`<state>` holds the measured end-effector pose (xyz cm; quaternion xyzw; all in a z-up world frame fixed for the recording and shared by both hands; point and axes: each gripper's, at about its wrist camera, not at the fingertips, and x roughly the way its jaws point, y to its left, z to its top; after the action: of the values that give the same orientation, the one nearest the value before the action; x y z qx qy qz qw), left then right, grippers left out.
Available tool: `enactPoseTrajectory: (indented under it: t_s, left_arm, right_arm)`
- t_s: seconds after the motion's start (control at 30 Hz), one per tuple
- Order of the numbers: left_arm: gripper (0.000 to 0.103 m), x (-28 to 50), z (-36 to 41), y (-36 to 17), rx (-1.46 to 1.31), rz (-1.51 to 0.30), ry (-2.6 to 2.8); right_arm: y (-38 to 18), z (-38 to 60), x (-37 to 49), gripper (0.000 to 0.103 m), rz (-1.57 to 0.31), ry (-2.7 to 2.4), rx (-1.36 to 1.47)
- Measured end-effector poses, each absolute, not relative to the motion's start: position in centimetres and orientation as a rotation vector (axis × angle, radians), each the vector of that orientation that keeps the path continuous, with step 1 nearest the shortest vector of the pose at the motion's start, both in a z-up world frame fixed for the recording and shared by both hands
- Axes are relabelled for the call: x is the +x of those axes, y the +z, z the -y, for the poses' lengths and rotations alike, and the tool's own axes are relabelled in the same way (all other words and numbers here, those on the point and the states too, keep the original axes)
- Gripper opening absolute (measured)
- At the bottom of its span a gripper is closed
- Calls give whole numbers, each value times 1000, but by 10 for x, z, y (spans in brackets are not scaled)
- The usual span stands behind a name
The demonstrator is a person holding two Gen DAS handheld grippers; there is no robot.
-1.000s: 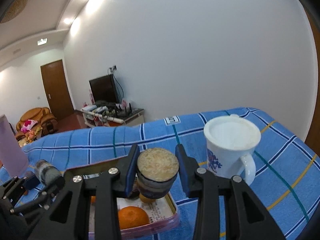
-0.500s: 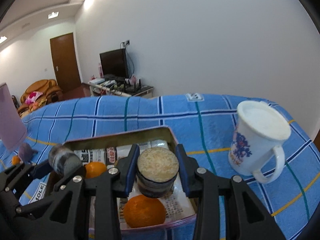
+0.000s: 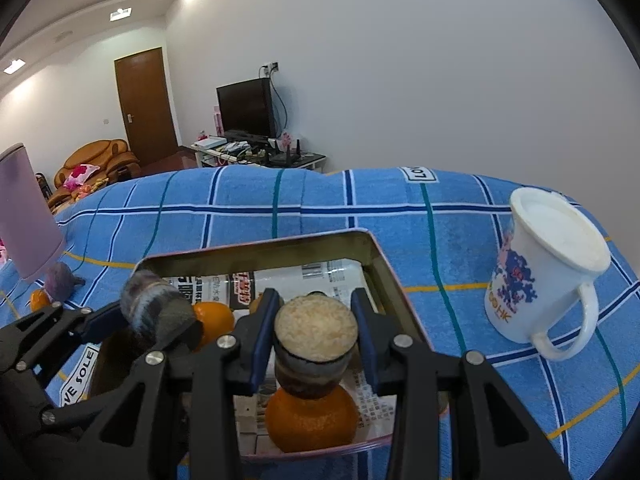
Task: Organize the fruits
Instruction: 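Carry both cake rolls over the tin and lower them inside, opening both tools, then lift both open tools out of the tin and hold above it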
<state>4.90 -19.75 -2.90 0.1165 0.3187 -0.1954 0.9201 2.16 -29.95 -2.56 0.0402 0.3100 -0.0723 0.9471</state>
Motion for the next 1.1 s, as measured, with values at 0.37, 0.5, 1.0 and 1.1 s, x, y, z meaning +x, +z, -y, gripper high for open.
enactPoseTrajectory:
  t_s: [0.37, 0.5, 1.0, 1.1]
  left_arm:
    - [75, 43, 199, -27, 249, -624, -391]
    - [80, 30, 198, -21, 250, -548, -430]
    - [86, 10, 175, -1, 206, -313, -303]
    - [86, 9, 175, -1, 212, -302, -304]
  right_arm:
    - [-13, 299, 6, 100, -536, -118, 127]
    - [-7, 316, -3, 103, -482, -117, 233]
    - [13, 330, -42, 103, -223, -323, 216]
    - [14, 332, -45, 103, -211, -328, 230]
